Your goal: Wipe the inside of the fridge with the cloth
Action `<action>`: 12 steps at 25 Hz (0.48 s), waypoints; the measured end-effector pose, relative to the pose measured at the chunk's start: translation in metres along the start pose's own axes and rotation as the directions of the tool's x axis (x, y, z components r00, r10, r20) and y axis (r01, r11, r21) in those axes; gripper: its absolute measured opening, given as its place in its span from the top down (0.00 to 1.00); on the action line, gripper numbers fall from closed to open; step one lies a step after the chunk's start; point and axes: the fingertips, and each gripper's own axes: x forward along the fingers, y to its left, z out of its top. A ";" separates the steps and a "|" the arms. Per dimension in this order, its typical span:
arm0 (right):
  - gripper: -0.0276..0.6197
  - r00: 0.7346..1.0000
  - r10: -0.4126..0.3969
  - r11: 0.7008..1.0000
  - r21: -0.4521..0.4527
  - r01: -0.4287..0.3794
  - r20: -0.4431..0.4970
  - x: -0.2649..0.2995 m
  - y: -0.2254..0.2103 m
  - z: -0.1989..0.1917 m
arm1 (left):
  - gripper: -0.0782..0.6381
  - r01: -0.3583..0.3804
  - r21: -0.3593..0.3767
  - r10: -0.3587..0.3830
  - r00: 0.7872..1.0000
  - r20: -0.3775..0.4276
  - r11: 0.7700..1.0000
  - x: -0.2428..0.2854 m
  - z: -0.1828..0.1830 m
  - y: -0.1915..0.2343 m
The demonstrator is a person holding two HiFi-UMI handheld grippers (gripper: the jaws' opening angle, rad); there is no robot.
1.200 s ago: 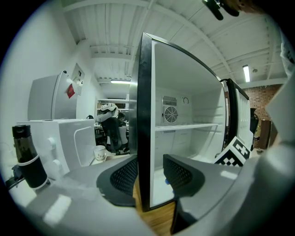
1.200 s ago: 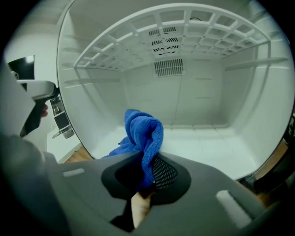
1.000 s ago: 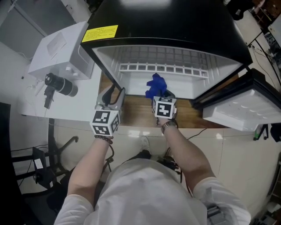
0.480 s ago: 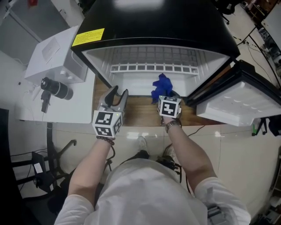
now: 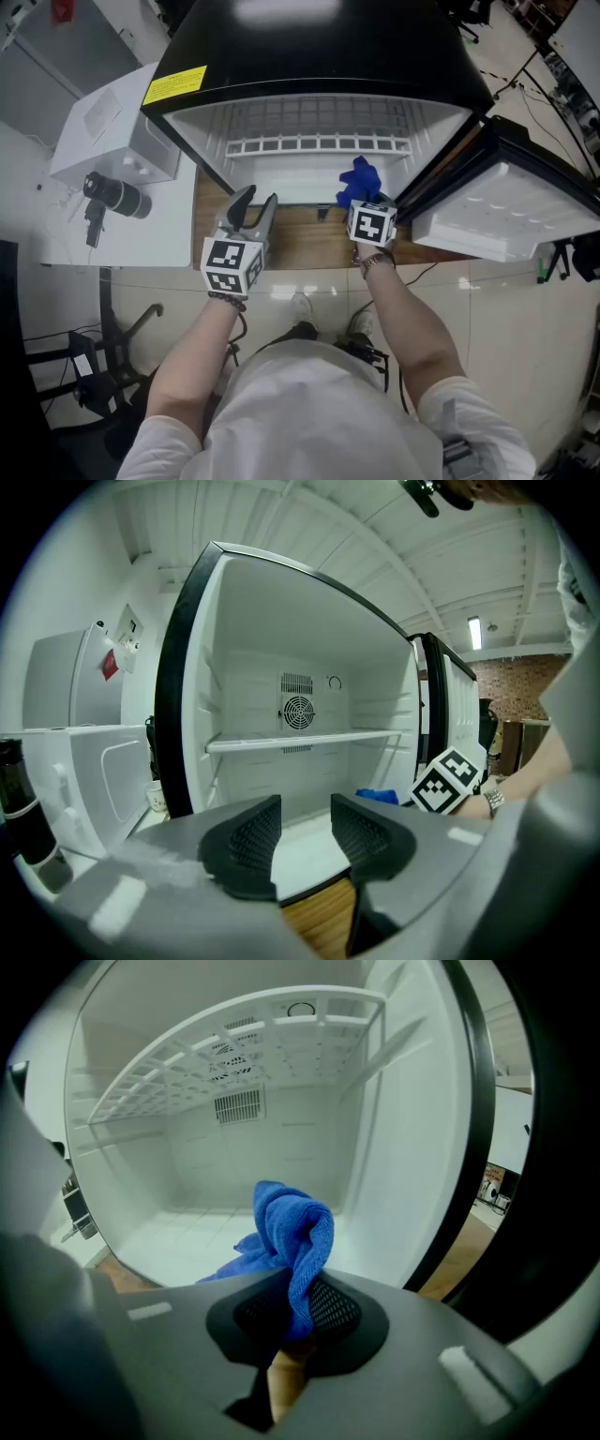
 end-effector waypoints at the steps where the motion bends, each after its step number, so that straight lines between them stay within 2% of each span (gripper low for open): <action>1: 0.90 1.000 -0.009 1.000 0.001 0.009 -0.001 0.000 -0.004 0.000 | 0.67 0.002 0.002 -0.002 1.000 -0.001 1.000 0.000 0.000 -0.002; 8: 0.90 0.999 -0.050 0.999 0.014 0.050 -0.016 -0.002 -0.020 -0.001 | 0.67 0.029 0.013 -0.028 1.000 -0.004 1.000 0.005 0.002 -0.014; 12: 0.90 1.000 -0.018 1.000 0.021 0.018 0.001 -0.006 -0.016 0.004 | 0.67 0.050 0.022 -0.049 0.999 -0.004 0.999 0.008 0.006 -0.022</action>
